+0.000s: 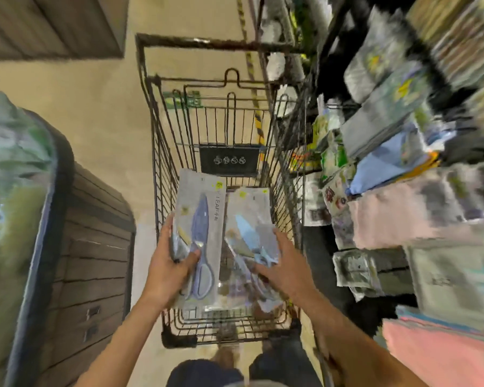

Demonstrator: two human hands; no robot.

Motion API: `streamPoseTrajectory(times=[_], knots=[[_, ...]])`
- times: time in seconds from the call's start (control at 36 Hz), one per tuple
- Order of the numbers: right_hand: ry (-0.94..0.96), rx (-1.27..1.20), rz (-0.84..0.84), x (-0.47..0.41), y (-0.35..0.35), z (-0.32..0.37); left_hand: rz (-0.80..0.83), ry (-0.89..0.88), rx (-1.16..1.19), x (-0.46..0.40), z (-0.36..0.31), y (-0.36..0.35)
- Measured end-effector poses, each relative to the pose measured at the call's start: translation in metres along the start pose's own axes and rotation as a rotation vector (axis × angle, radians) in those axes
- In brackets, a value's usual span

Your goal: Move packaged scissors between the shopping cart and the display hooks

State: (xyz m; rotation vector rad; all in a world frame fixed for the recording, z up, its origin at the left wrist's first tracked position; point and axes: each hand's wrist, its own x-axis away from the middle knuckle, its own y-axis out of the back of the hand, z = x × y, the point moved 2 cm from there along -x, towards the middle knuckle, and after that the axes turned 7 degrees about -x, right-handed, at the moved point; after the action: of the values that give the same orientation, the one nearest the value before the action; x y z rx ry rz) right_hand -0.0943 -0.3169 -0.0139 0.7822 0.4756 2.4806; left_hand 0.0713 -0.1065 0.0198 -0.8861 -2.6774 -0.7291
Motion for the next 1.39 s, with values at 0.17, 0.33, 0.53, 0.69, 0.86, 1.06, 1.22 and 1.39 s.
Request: streamPoseTrajectory(times=[0.17, 0.33, 0.53, 0.69, 0.86, 1.06, 1.22, 1.39], knots=[[0.083, -0.216, -0.222, 0.071, 0.035, 0.036, 0.056, -0.142, -0.045, 0.031, -0.036, 0.016], [0.037, -0.312, -0.327, 0.137, 0.039, 0.023, 0.141, -0.208, -0.065, 0.069, -0.038, 0.02], [0.036, -0.335, -0.454, 0.199, 0.045, 0.007, 0.168, -0.267, -0.048, 0.11, -0.044, 0.017], [0.082, -0.417, -0.609, 0.254, 0.056, -0.007, 0.143, -0.392, -0.064, 0.148, -0.06, 0.001], [0.108, -0.493, -0.709, 0.327, 0.063, -0.043, 0.181, -0.492, -0.134, 0.207, -0.077, -0.029], [0.09, -0.62, -0.788, 0.406, 0.06, -0.088, 0.299, -0.583, -0.146, 0.279, -0.083, -0.066], [0.103, -0.629, -0.911, 0.473, 0.056, -0.104, 0.397, -0.625, -0.176, 0.331, -0.09, -0.09], [0.057, -0.608, -1.073, 0.537, 0.046, -0.116, 0.532, -0.683, -0.187, 0.375, -0.103, -0.111]])
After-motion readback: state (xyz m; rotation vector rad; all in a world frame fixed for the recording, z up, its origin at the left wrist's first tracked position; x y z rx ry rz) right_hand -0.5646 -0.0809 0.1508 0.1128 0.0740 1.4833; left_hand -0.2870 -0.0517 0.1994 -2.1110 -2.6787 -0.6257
